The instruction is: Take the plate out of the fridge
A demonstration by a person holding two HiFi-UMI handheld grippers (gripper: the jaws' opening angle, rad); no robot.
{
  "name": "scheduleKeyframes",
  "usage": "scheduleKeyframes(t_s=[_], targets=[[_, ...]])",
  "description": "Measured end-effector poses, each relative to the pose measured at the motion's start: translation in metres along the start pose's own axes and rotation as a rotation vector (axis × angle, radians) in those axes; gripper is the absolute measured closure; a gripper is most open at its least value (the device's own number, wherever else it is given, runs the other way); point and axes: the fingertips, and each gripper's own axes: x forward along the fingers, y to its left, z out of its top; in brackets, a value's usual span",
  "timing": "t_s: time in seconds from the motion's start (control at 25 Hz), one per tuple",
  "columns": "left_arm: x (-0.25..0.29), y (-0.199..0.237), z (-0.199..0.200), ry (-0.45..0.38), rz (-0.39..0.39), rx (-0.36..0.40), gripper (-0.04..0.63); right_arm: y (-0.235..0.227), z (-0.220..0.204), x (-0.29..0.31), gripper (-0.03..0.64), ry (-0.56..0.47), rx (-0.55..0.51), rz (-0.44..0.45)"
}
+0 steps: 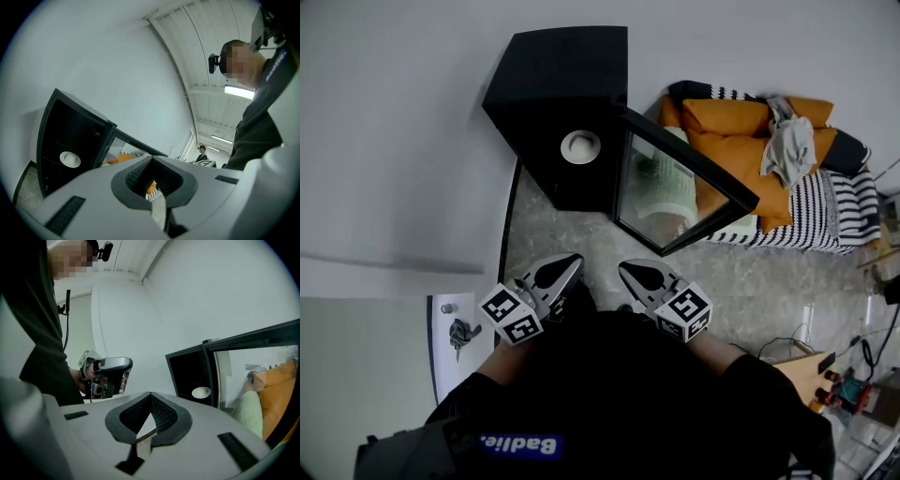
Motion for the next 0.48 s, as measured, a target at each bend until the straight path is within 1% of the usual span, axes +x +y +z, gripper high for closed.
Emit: scheduleKeyframes(t_s=[0.12,0.28,0.48], targets=[[0.006,0.026,0.008,-0.003,0.001,-0.011,0.589,-0.015,0.006,0.013,0.609,0.014,-0.005,-0.025],[0.015,0.068,0.029,-0.008,-0.015,-0.034,0.589,-0.032,0.022,0.043,0.609,0.030,-0.015,-0.059],[0.020,0.128,0.056,0.021,-0.045,-0.030,0.589,-0.052,0.045,0.094,0.609,0.037,-0.006,-0.111]])
